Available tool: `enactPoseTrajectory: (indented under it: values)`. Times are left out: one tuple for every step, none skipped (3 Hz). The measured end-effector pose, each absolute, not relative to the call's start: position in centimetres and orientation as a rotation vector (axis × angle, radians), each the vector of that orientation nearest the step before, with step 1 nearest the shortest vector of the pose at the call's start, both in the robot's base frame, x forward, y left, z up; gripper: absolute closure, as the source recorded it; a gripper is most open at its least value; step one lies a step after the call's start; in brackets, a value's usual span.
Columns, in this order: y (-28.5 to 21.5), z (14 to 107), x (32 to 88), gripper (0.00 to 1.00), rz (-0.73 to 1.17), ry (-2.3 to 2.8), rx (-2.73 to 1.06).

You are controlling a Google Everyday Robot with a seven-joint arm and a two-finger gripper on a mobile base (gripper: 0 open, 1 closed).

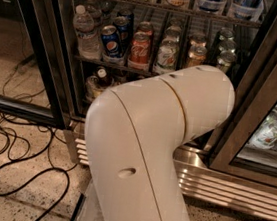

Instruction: Pick blue plastic bottle from bottom shelf of fridge

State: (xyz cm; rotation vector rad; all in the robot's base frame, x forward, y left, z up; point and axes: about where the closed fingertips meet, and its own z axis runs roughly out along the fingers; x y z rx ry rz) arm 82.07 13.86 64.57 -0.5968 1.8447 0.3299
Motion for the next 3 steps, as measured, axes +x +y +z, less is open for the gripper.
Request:
enactPoseTrajectory:
  values:
    - [13.4, 65.2, 81.2, 0.65, 0.285, 1.815, -0.596]
    - [12.6, 65.2, 80.0, 0.89, 0.248, 1.808, -0.58]
    - [11.9, 64.9, 79.3, 1.0, 0.23, 1.815, -0.559]
